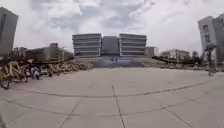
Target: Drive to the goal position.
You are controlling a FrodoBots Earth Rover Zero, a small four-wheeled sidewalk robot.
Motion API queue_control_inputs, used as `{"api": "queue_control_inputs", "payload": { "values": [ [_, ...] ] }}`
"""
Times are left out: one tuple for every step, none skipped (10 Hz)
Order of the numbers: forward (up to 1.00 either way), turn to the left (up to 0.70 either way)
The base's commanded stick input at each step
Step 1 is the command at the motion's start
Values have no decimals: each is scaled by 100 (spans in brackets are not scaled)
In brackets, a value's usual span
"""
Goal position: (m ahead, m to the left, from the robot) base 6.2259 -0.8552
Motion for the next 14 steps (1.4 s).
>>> {"api": "queue_control_inputs", "payload": {
  "values": [
    [70, 5],
    [70, 8],
    [70, 0],
    [70, 0],
    [70, 0],
    [70, 0],
    [70, 0],
    [70, 0],
    [70, 0],
    [70, 0],
    [70, 0],
    [70, 0],
    [70, 0],
    [70, 0]
  ]
}}
